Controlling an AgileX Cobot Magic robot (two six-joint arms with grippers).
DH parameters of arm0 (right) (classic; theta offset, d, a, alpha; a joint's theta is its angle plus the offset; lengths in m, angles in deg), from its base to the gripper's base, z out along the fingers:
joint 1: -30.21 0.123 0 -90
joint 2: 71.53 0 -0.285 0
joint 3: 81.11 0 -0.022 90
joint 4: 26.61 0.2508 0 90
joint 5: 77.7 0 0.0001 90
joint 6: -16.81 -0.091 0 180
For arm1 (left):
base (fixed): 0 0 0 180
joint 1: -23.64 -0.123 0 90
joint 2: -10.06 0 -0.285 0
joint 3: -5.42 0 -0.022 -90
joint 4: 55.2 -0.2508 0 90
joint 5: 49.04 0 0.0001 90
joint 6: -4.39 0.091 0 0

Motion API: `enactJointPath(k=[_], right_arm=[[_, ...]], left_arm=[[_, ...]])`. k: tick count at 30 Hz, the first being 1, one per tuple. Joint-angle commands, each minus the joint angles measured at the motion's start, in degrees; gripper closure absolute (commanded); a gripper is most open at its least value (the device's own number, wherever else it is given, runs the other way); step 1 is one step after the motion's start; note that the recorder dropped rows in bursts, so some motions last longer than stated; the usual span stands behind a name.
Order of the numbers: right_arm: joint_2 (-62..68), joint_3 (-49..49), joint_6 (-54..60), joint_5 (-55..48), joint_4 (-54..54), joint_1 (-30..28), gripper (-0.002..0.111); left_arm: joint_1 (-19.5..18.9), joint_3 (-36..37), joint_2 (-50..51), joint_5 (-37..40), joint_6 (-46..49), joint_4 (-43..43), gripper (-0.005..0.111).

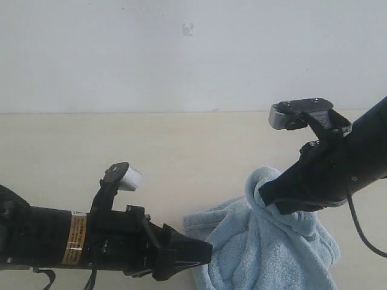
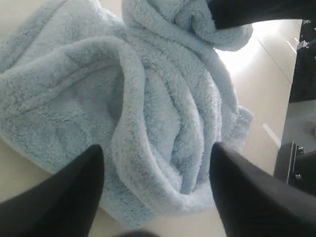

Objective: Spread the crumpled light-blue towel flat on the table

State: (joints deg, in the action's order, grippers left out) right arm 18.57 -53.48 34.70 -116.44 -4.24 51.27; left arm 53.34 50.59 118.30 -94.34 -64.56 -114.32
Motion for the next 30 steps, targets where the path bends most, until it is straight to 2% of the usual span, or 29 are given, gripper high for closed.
enactJointPath(k=[1, 6, 8, 10, 12, 13, 16, 21, 22, 24, 25, 26, 27, 28, 29, 30], right_arm=[[0.1, -0.5, 0.9, 1.3, 3.4, -0.5, 0.108], [0.1, -0.5, 2.2, 1.2, 6.0, -0.5, 0.108], [0.1, -0.5, 2.2, 1.2, 6.0, -0.5, 0.108], [0.1, -0.5, 2.2, 1.3, 6.0, -0.5, 0.108], [0.1, -0.5, 2.2, 1.4, 6.0, -0.5, 0.108], [0.1, -0.5, 2.2, 1.6, 6.0, -0.5, 0.108], [0.1, -0.5, 2.2, 2.7, 5.9, -0.5, 0.108], [0.1, -0.5, 2.4, 3.6, -2.9, -0.5, 0.108], [0.1, -0.5, 1.6, 3.3, -8.3, -0.5, 0.108], [0.1, -0.5, -0.4, 2.6, -11.4, -0.5, 0.101], [0.1, -0.4, -0.4, 2.6, -11.4, -0.5, 0.092], [0.1, -0.3, -0.4, 2.6, -11.4, -0.5, 0.081], [0.1, -0.3, -0.4, 2.7, -11.2, -0.5, 0.066], [0.1, -0.3, -0.4, 3.1, -10.9, -0.5, 0.059], [0.1, -0.3, -0.4, 4.1, -9.9, -0.5, 0.049], [0.1, -0.3, -0.4, 4.5, -9.0, -0.5, 0.045]], left_arm=[[0.3, -0.5, 2.9, -0.9, -0.9, -0.4, 0.047], [0.3, -2.8, 6.0, -0.5, -0.9, -2.5, 0.048], [0.3, -4.1, 6.5, -1.2, -0.9, -4.3, 0.056], [0.3, -5.5, 6.6, -1.6, -0.9, -6.0, 0.074], [0.3, -6.3, 6.6, -1.6, -0.9, -6.7, 0.097], [0.3, -6.5, 6.6, -1.6, -1.1, -6.7, 0.102], [0.3, -7.0, 6.6, -1.7, -5.3, -6.7, 0.103], [0.1, -7.0, 5.4, 2.2, -3.3, -9.2, 0.103], [0.1, -7.0, 2.7, 6.8, -3.3, -9.3, 0.103], [0.1, -7.0, -4.8, 17.3, -3.3, -12.5, 0.103], [0.1, -7.0, -9.4, 24.6, -3.3, -15.4, 0.103], [0.1, -6.9, -14.3, 33.6, -3.3, -18.7, 0.103], [0.1, -6.3, -21.2, 49.8, -3.3, -22.3, 0.103], [0.1, -5.8, -23.7, 57.0, -3.3, -22.8, 0.103], [0.1, -5.5, -28.5, 73.8, -3.3, -23.4, 0.103], [0.1, -5.4, -29.9, 80.4, -3.3, -23.9, 0.103]])
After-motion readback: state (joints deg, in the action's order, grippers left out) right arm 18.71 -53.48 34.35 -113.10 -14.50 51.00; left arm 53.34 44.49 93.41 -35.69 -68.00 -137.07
